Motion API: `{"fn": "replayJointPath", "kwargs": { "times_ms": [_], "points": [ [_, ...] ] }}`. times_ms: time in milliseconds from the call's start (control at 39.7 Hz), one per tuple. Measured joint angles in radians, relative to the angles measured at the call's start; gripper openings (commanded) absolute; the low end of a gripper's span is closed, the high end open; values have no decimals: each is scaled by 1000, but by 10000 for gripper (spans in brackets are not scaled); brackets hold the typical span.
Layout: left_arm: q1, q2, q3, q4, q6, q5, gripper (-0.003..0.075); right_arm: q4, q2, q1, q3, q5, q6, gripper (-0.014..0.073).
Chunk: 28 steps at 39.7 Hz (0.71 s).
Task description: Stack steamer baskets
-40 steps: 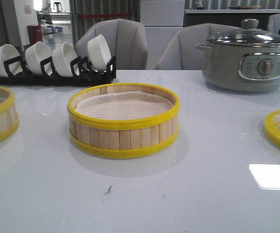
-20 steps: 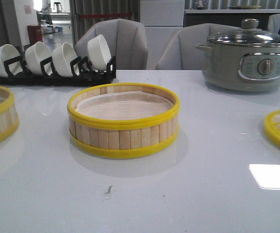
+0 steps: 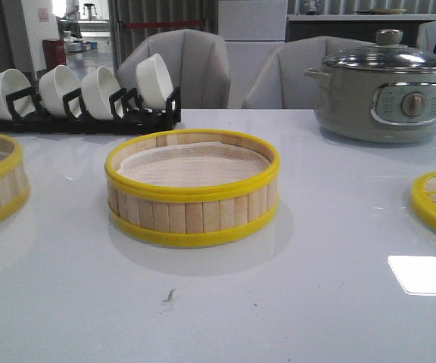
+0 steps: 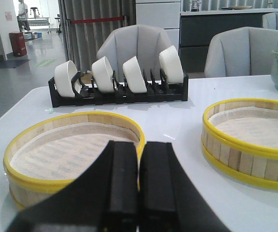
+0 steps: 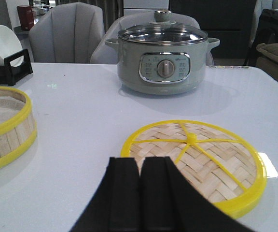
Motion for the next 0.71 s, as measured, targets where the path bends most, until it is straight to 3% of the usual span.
{"fn": "replayJointPath", "kwargs": {
  "times_ms": [378, 579, 705],
  "points": [
    [0, 56, -44, -62, -4, 25, 86, 0, 0, 0, 0, 0, 0, 35],
    [0, 375, -338, -38, -4, 64, 86, 0, 0, 0, 0, 0, 0, 35],
    [0, 606, -608, -3, -5, 204, 86, 0, 0, 0, 0, 0, 0, 35]
  ]
}}
